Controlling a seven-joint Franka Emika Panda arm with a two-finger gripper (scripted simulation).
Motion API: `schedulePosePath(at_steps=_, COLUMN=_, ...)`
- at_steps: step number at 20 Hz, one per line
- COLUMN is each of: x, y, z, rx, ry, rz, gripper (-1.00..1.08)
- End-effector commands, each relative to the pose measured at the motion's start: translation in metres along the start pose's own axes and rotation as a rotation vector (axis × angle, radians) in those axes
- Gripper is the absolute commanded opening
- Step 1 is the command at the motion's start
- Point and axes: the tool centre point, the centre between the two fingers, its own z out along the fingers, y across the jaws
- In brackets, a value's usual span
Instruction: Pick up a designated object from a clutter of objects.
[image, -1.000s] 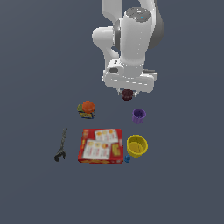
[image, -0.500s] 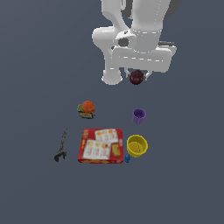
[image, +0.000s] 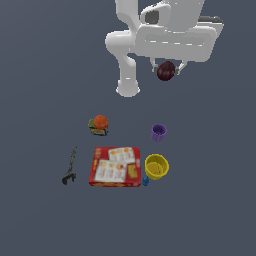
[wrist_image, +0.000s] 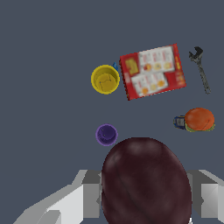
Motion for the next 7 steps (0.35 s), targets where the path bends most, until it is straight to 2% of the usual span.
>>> schedulePosePath(at_steps=1, x=0.0002, y=-0.0025, z=-0.0093, rx=0.0, ry=0.0, rz=0.001, gripper=-1.0)
schedulePosePath(at_steps=7, x=0.0011, y=-0.0052, z=-0.0159, rx=0.0, ry=0.0, rz=0.001, gripper=-1.0)
